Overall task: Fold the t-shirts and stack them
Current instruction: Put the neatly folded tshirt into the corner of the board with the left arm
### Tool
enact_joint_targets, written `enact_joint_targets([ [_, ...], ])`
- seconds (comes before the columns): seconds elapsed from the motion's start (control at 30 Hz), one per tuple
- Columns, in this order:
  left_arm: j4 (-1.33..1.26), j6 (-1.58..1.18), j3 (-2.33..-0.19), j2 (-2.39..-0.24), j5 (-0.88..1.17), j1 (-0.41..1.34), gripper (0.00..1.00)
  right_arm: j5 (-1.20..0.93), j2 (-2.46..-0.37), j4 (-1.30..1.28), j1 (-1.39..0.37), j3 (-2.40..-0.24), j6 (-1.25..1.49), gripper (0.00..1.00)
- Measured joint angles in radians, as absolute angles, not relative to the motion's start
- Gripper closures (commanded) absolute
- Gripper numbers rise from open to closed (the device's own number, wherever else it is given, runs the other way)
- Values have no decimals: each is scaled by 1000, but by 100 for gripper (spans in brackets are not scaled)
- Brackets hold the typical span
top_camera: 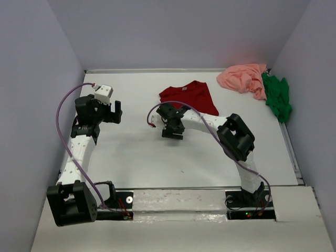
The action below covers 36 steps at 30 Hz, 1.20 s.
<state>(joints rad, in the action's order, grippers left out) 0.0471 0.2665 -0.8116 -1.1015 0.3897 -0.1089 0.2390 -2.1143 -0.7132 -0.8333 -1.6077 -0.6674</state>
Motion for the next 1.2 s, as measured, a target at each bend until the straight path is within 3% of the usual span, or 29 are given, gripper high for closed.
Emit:
enact_joint_targets([
  [0.27, 47, 267, -812, -1102, 394, -113, 1, 290, -2135, -669, -834, -1620, -693, 26],
  [0.4, 47, 267, -812, -1102, 400, -113, 1, 311, -2159, -649, -834, -1645, -699, 36],
  [0.47, 47, 267, -812, -1102, 402, -113, 1, 316, -2167, -645, -834, -1653, -702, 50],
  [0.6, 47, 267, -812, -1102, 410, -113, 1, 319, -2186, -634, -834, -1663, -707, 88],
  [0.67, 47, 267, -811, -1102, 411, -113, 1, 320, -2191, -633, -834, -1663, -704, 97],
  [1.2, 46, 224, -819, -1206, 548, -115, 1, 272, -2185, -698, -833, -1736, -630, 100],
])
